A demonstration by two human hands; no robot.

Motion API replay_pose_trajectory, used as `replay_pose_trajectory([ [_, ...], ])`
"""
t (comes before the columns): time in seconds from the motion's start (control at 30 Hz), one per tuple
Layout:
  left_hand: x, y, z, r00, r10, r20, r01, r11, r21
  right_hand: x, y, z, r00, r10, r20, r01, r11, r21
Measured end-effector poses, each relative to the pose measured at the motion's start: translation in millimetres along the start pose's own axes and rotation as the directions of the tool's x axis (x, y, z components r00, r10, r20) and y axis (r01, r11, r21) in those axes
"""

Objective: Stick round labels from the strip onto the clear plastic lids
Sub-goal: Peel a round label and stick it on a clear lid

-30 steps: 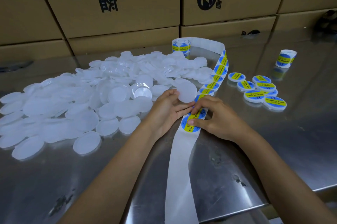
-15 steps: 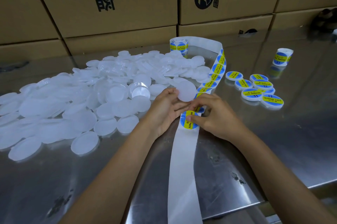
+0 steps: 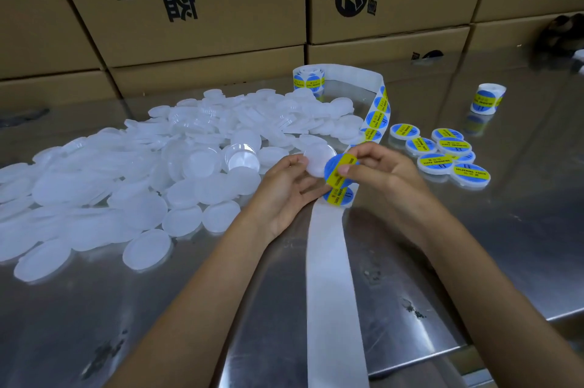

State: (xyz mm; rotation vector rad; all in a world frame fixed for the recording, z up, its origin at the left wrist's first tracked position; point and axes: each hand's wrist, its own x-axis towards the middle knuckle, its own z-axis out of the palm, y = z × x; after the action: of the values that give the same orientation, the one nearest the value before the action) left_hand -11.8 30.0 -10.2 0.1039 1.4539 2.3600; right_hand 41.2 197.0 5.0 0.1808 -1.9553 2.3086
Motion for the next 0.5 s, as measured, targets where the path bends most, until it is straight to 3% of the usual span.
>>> replay_pose_trajectory([
  [0.1, -2.1, 1.0, 0.0, 1.000, 0.002, -0.001, -0.002, 0.998, -0.064, 6.8, -6.4, -1.0, 0.999, 0.022, -0.049, -0.017, 0.995, 0.101],
  [0.33, 1.5, 3.7, -5.0, 0.998, 0.032, -0.049, -0.042, 0.976, -0.213, 47.5, -25.6, 22.0, 0.995, 0.040, -0.097, -0.051, 0.992, -0.117],
  [0.5, 3.6, 5.0, -11.0, 0.999, 0.044, -0.032, -0.051, 0.961, -0.273, 52.2, -4.5, 36.3, 0.984, 0.033, -0.174, -0.055, 0.991, -0.126],
])
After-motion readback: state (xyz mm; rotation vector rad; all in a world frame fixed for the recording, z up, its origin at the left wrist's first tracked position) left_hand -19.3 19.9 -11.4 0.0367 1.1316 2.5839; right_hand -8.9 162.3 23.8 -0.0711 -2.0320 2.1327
